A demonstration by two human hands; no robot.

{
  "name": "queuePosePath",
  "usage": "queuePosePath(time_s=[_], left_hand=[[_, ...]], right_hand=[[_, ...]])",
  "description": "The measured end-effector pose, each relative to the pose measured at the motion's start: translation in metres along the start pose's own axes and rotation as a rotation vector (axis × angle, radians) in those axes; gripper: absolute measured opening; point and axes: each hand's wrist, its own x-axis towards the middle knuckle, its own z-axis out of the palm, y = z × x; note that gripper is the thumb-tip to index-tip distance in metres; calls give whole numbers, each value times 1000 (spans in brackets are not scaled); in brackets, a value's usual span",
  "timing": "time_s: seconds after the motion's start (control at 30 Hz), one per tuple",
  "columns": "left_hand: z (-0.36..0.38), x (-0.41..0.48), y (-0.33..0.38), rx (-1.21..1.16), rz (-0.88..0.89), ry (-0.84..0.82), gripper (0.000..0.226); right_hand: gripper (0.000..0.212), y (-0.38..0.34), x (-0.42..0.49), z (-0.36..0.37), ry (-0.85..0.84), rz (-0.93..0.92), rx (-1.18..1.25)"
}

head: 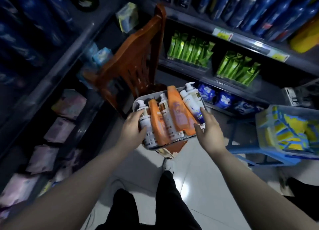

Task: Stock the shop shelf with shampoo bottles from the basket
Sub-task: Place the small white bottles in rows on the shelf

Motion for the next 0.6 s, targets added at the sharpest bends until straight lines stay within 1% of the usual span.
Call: queuePosePath(time_s=[0.13, 0.23, 0.33, 0.43, 0.5, 0.6], left_hand=[[52, 37, 17, 11, -33, -29, 53], [84, 62, 26, -3, -125, -35, 55], [106, 76, 31, -28, -151, -41, 56], [115, 82, 37, -59, -176, -42, 54], [117, 84, 39, -75, -186, -31, 54], [112, 86, 46, -101, -169, -23, 53]], right_hand=[[58, 44, 44, 12, -62, 56, -43], [61, 68, 79, 22, -125, 98, -125], [66, 89, 108, 36, -208, 102, -223], [70, 101, 120, 50, -310, 101, -267], [68, 104, 122, 53, -309, 107, -229], [60, 104, 119, 48, -276, 137, -45]])
